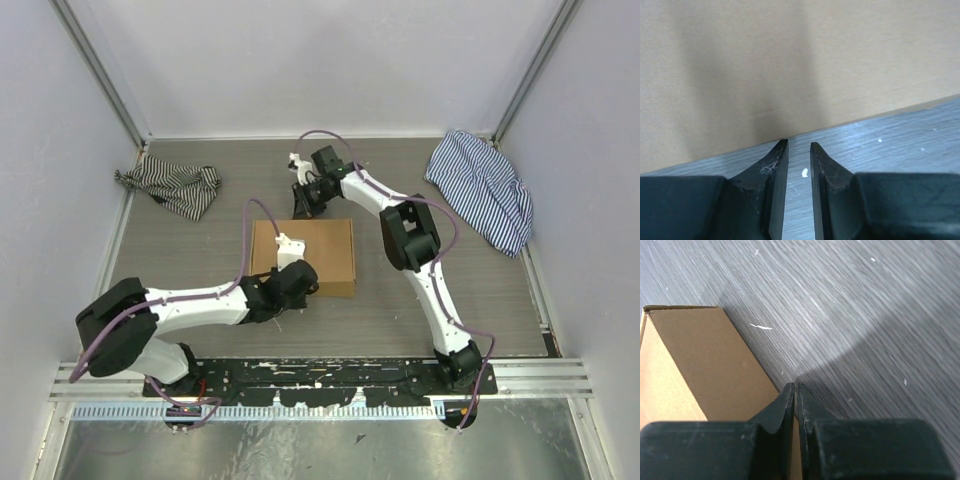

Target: Fold the paper box

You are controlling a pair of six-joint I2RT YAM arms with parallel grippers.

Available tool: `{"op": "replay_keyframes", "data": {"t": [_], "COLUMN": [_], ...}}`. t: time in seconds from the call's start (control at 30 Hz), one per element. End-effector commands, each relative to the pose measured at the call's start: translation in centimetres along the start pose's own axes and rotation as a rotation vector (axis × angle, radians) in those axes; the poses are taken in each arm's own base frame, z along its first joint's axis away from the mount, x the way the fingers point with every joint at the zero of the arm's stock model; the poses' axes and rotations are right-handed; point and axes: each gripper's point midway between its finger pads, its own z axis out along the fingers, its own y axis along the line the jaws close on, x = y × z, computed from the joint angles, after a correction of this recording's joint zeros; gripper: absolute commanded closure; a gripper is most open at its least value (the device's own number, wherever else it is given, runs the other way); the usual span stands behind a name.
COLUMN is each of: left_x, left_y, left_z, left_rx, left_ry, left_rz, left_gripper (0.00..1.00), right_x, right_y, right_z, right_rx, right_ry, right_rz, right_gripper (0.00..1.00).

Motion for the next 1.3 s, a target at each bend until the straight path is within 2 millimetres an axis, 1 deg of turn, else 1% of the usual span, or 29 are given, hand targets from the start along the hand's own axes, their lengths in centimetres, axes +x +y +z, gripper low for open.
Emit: {"op": "replay_keyframes", "data": {"t": [0.0,0.07,0.1,0.13,0.23,0.3,0.37,0.43,0.57,0.6,0.67,0.77,0.9,0.97,1.0,1.1,1.2,1.27], "left_x": [-1.6,-1.6,-1.5,-1.3,-0.2,0.2,0.8,1.3,0.7,0.5,-0.1,-0.9,-2.0,-2.2,-2.2,-2.4,-2.1,-2.0], "left_y": [-4.0,-5.7,-6.7,-7.6,-10.0,-10.9,-11.3,-11.3,-11.5,-11.2,-10.6,-10.2,-9.2,-7.9,-7.2,-6.1,-5.7,-5.9], "left_z": [-1.1,-0.8,-0.7,-0.5,0.0,0.5,1.3,2.3,3.8,4.3,5.2,6.2,6.8,7.3,7.4,6.5,5.4,4.8], "left_rx": [0.119,0.146,0.160,0.178,0.220,0.222,0.220,0.200,0.156,0.130,0.070,0.015,-0.046,-0.076,-0.086,-0.076,-0.053,-0.029], "left_ry": [-0.051,-0.047,-0.042,-0.038,-0.026,-0.031,-0.028,-0.026,-0.067,-0.083,-0.126,-0.179,-0.246,-0.240,-0.231,-0.234,-0.211,-0.195], "left_rz": [-0.012,0.013,0.023,0.034,0.069,0.083,0.084,0.087,0.104,0.108,0.121,0.153,0.159,0.161,0.157,0.159,0.174,0.174], "left_gripper": [0.68,0.68,0.68,0.68,0.68,0.68,0.68,0.68,0.68,0.67,0.62,0.61,0.62,0.65,0.66,0.67,0.66,0.64], "right_x": [-1.1,-0.6,-0.8,-1.1,-0.5,-0.1,0.4,0.7,1.6,2.1,2.7,3.6,4.7,5.0,5.2,5.5,5.2,4.7], "right_y": [-1.2,-1.6,-1.4,-1.2,-1.1,-1.2,-1.2,-1.1,-0.8,-0.8,-0.5,-0.1,0.7,0.6,0.5,-0.5,-1.3,-1.6], "right_z": [-2.2,-2.1,-2.4,-2.8,-2.8,-2.6,-2.4,-2.3,-2.1,-2.0,-2.1,-2.1,-2.0,-2.1,-2.1,-2.2,-2.4,-2.6], "right_rx": [0.089,0.105,0.109,0.116,0.113,0.112,0.105,0.097,0.075,0.072,0.053,0.042,0.024,0.038,0.051,0.115,0.168,0.189], "right_ry": [-0.062,-0.053,-0.058,-0.064,-0.053,-0.044,-0.035,-0.027,-0.007,0.004,0.017,0.039,0.075,0.085,0.091,0.097,0.083,0.059], "right_rz": [0.114,0.122,0.121,0.123,0.142,0.152,0.158,0.164,0.170,0.174,0.171,0.165,0.144,0.158,0.167,0.188,0.214,0.219], "right_gripper": [0.87,0.87,0.87,0.87,0.87,0.88,0.88,0.88,0.88,0.88,0.88,0.89,0.89,0.89,0.89,0.90,0.91,0.91]}}
